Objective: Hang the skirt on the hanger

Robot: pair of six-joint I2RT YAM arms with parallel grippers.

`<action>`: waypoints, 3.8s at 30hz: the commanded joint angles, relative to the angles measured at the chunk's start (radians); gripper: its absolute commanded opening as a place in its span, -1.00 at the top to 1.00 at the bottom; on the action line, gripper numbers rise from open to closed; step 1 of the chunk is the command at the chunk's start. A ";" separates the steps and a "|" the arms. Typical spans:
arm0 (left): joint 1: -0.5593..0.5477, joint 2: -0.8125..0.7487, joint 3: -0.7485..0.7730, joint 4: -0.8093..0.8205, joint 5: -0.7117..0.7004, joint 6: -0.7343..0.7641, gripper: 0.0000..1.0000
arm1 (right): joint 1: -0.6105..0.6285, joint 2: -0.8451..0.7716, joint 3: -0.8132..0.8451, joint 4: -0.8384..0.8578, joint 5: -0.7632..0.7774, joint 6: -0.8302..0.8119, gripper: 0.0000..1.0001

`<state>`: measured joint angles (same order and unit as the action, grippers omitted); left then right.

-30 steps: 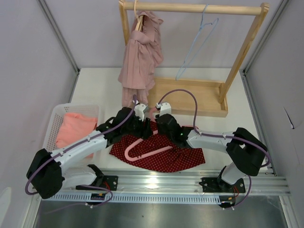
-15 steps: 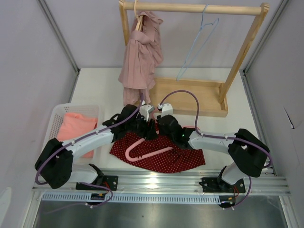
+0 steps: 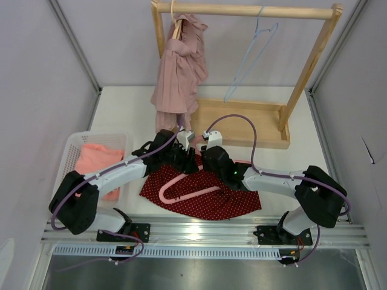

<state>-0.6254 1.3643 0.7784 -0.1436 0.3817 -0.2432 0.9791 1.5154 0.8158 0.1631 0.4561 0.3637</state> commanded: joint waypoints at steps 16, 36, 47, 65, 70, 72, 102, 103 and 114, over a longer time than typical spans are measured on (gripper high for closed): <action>0.026 0.059 0.051 0.013 0.126 0.027 0.47 | -0.010 -0.044 0.003 0.059 0.021 0.023 1.00; 0.024 0.038 -0.056 0.203 0.095 0.182 1.00 | -0.003 -0.164 0.040 -0.255 0.023 0.168 -0.08; -0.016 0.018 -0.160 0.366 0.053 0.242 1.00 | 0.012 -0.342 -0.082 -0.448 -0.034 0.316 0.10; -0.028 0.065 -0.139 0.349 0.022 0.300 1.00 | 0.044 -0.186 -0.182 -0.387 -0.005 0.369 -0.16; -0.028 0.064 -0.139 0.351 0.017 0.301 1.00 | 0.041 -0.126 -0.178 -0.387 0.026 0.382 -0.03; -0.028 0.064 -0.136 0.343 0.011 0.303 1.00 | 0.041 -0.118 -0.181 -0.389 0.036 0.388 0.17; -0.022 0.070 -0.099 0.338 -0.046 0.317 1.00 | -0.089 -0.472 -0.219 -0.672 -0.025 0.411 -0.08; -0.023 0.068 -0.096 0.335 -0.049 0.317 1.00 | -0.091 -0.486 -0.227 -0.680 -0.020 0.422 -0.16; -0.022 0.045 -0.113 0.351 -0.050 0.311 1.00 | -0.233 -0.624 -0.351 -0.564 -0.189 0.520 -0.09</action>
<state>-0.6533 1.4216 0.6514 0.1944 0.3691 0.0345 0.7765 0.8909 0.5060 -0.4831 0.3332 0.8371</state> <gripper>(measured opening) 0.045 0.556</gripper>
